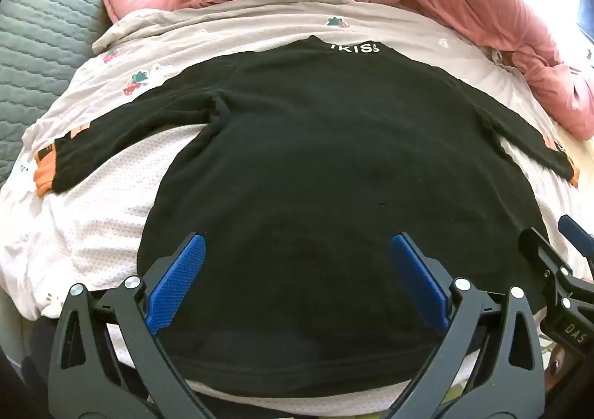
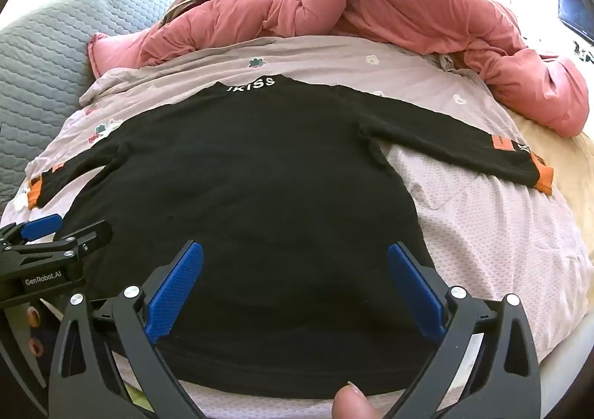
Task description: Fold small clothes
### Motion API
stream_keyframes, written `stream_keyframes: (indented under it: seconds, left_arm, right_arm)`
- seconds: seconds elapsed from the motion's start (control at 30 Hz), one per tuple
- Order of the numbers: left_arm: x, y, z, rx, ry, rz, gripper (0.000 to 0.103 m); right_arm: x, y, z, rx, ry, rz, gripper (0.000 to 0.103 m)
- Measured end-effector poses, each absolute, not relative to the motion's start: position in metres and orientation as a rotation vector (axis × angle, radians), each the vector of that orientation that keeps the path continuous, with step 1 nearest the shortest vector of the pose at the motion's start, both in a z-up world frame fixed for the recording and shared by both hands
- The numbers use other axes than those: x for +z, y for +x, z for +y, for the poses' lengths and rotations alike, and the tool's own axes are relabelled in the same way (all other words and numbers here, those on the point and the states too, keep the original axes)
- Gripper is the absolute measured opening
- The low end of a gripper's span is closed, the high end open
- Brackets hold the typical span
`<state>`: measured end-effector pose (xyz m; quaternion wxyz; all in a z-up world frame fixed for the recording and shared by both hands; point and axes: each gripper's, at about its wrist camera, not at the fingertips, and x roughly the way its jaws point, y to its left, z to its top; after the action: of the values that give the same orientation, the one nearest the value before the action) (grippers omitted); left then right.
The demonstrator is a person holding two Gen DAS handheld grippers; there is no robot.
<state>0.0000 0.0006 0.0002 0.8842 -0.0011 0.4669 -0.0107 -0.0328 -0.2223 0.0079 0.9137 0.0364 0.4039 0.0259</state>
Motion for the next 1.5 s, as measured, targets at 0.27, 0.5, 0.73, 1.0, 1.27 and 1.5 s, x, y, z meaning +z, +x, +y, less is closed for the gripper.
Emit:
stream_keyframes:
  seconds: [0.27,0.5,0.73,1.0,1.27,1.5]
  left_arm:
    - [-0.0003,-0.0001,0.0010,-0.016,0.002,0.972,0.094]
    - [0.0025,-0.0027,0.0049,-0.014,-0.008,0.959,0.094]
    - [0.0037,-0.0030,0.0056,-0.019,-0.009,0.956,0.094]
    - [0.0043,-0.0016,0.0064,-0.018,-0.012,0.956,0.094]
    - [0.0056,-0.0030,0.0050,-0.017,-0.010,0.951,0.094]
    - [0.0058,-0.0030,0.0064,-0.016,-0.016,0.946,0.094]
  right_arm:
    - [0.0112,-0.0360,-0.2244,0.057,0.085,0.821,0.099]
    - [0.0111,-0.0347,-0.2226,0.051,0.058,0.825,0.099]
    - [0.0104,-0.0347,-0.2207,0.051,0.056,0.825,0.099]
    - [0.0097,-0.0353,-0.2207,0.053,0.055,0.821,0.099]
    - [0.0098,-0.0357,-0.2210,0.054,0.055,0.819,0.099]
    - [0.0095,-0.0359,-0.2209,0.054,0.058,0.819,0.099]
